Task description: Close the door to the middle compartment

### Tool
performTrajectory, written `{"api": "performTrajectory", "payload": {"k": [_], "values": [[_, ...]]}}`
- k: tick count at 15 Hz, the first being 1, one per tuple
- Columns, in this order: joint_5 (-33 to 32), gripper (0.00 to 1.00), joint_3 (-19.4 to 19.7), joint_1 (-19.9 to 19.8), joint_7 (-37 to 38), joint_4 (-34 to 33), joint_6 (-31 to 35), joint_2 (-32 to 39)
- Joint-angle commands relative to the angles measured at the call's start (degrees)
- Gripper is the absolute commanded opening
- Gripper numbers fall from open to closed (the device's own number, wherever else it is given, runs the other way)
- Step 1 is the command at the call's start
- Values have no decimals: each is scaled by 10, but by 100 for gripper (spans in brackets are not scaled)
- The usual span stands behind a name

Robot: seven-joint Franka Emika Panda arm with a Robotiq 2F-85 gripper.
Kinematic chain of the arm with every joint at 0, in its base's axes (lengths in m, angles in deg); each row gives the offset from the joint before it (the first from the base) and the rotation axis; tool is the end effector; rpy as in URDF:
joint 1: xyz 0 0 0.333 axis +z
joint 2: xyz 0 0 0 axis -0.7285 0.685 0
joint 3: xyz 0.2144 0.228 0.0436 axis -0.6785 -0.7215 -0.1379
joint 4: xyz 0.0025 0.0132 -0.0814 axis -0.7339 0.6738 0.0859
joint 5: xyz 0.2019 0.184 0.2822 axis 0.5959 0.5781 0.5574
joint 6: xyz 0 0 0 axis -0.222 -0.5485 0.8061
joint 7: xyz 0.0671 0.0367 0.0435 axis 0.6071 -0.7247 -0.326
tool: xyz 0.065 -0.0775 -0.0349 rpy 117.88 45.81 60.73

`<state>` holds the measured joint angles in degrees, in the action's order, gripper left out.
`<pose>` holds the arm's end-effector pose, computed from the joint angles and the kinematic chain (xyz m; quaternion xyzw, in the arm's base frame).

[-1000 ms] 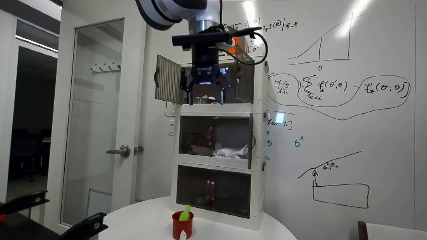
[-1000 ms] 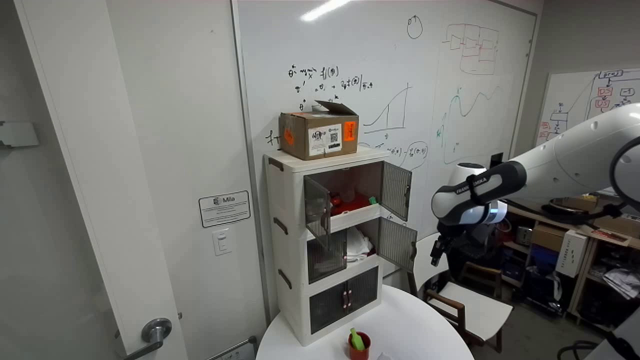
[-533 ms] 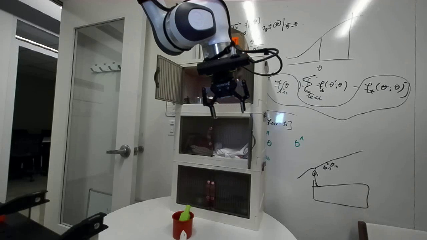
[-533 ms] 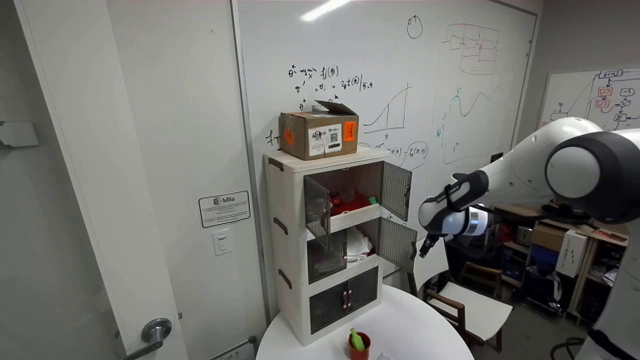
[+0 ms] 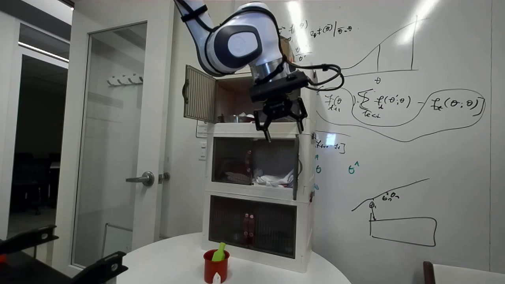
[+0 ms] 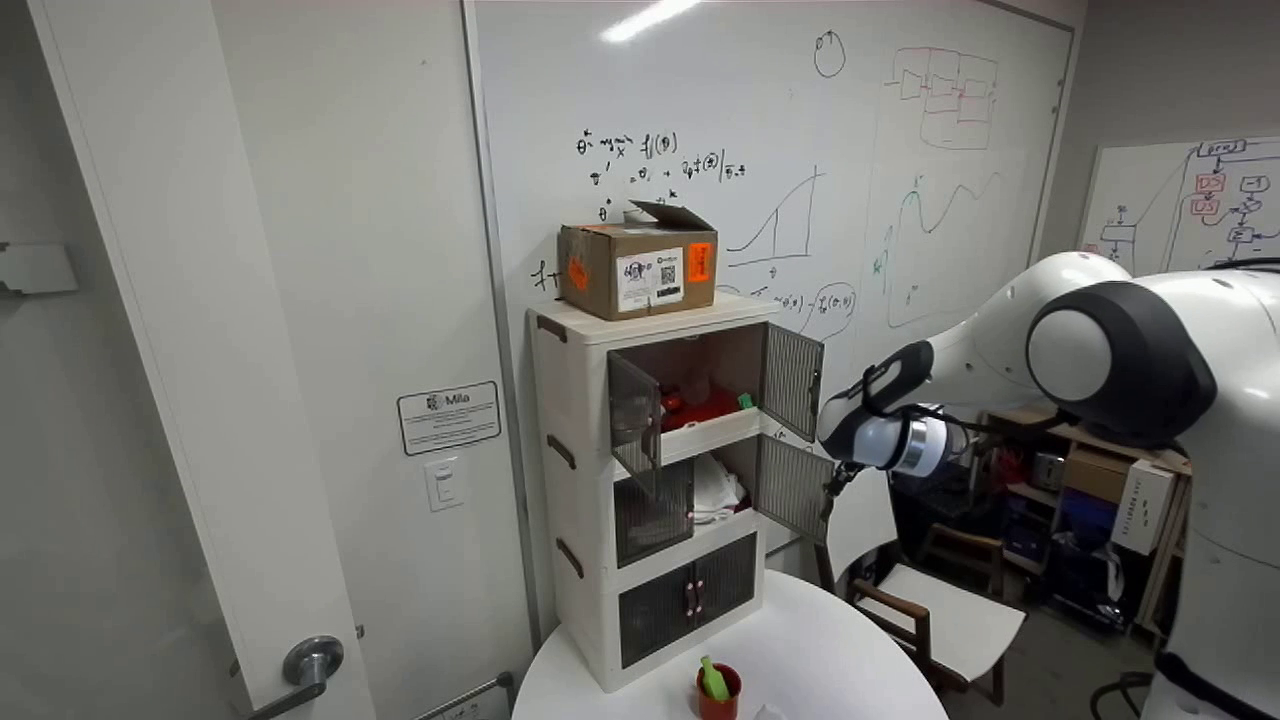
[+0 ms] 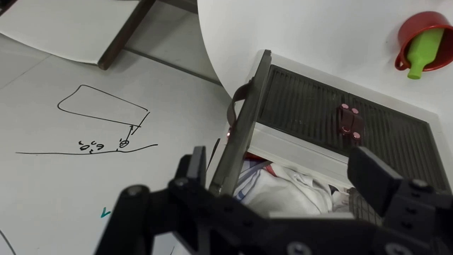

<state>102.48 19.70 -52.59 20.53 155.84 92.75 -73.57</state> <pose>0.5290 -0.2202 0.3553 0.9452 0.1800 0.2419 0.1251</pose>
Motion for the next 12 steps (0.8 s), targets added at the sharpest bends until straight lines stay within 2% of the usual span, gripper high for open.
{"api": "performTrajectory", "payload": {"k": [1,12], "values": [[57,100,-29,-20,-50,-47,19,45],[102,100,-83,-74,-102,-115,19,104]]}}
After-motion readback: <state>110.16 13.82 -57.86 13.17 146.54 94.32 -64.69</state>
